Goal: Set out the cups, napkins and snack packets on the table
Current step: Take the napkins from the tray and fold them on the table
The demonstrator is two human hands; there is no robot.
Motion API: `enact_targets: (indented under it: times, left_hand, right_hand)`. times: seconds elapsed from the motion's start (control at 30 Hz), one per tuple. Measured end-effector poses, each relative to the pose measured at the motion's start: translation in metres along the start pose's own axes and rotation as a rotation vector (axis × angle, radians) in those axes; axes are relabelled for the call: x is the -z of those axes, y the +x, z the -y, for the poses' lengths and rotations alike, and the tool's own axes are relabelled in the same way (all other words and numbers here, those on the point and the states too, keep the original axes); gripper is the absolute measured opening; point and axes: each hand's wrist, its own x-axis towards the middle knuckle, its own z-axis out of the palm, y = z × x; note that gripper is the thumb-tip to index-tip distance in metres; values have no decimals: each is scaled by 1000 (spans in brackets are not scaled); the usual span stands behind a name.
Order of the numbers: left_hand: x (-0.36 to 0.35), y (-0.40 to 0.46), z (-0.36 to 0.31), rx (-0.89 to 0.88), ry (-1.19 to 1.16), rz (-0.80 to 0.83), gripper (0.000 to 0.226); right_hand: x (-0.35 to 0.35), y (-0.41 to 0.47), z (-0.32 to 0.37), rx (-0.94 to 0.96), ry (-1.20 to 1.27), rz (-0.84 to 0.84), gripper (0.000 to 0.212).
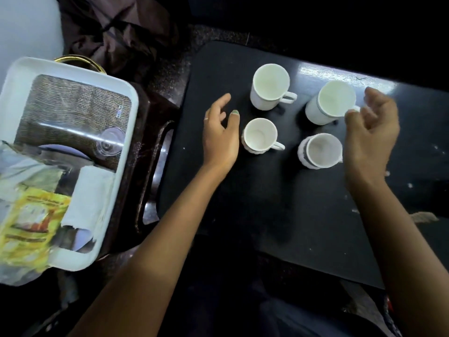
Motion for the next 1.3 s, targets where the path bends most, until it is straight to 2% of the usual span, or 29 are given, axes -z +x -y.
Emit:
enact_targets:
  times: [0.1,0.27,0.4,0.57,0.7,0.8,0.87,1.0,1.17,1.3]
  left_hand:
    - [22,-29,4,-26,-51,-83,36]
    - [76,-68,15,-36,-71,-176,37]
    - [127,-86,26,-56,-48,-316,37]
    - [174,-92,44,-38,1,-480,34]
    - [196,-96,54,-28,16,-573,35]
    - [207,-100,59,-78,131,-674,35]
    - [215,-100,63,-38,185,-692,35]
    - [223,-96,65,142,88,-522,37]
    - [229,-93,70,145,107,-450,39]
    - [232,-94,70,132,87,-443,42]
  right_hand:
    - [-22,-36,17,64,21,106,35]
    - [-73,-100,31,103,21,374,30]
    - [-116,-147,39,131,-4,584,31]
    - [-161,-188,49,238,-131,782,30]
    - [-194,-208,54,370,-347,899,28]
    - [-211,-218,54,410,-470,912,29]
    - [-218,-224,54,446,-579,884,35]
    - [-227,-230,54,558,-876,878,45]
    - [-237,-239,54,530,-980,842,52]
    - [-242,-242,56,492,-1001,801,38]
